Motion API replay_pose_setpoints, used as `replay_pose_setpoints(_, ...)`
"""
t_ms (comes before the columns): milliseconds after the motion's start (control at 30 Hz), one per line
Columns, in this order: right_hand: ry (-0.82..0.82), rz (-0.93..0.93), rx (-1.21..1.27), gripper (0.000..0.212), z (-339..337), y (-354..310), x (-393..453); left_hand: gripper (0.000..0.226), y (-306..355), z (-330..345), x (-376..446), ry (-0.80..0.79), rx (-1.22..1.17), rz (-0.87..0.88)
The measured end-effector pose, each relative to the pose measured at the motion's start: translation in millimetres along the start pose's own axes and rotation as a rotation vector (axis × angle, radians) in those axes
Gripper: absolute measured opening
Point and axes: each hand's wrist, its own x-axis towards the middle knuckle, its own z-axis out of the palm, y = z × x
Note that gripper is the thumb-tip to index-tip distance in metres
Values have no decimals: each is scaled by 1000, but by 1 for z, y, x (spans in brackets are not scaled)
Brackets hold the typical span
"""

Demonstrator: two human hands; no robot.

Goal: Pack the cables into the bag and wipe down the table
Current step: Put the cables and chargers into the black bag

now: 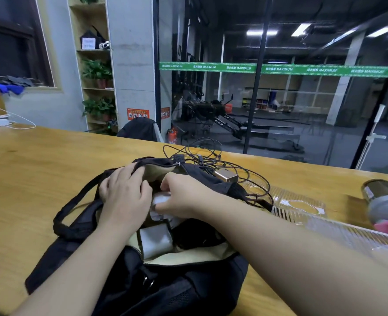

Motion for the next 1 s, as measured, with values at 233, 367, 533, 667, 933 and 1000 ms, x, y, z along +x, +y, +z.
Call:
replay_pose_setpoints(233,-34,-69,-10,34,-24,7,8,40,-2,4,-10,-76,41,74)
replay_pose_setpoints(367,49,-64,-72,22,-57,25,8,43,1,6,-12,-106,62,79)
replay_pose_setpoints(533,106,129,-167,21,-72,79,17,45,-1,12,-14,-133,81,94)
replay_pose_setpoints(667,86,263,-156,27,-76,119,32,43,-4,17,-15,-142,56,110)
replay_pose_setpoints(933,-86,394,-300,62,-49,171,72,43,-5,17,-18,-181,23,107)
replay_pose_setpoints(1000,-162,421,-304,70,-41,180,80,44,-5,17,-18,-204,28,114)
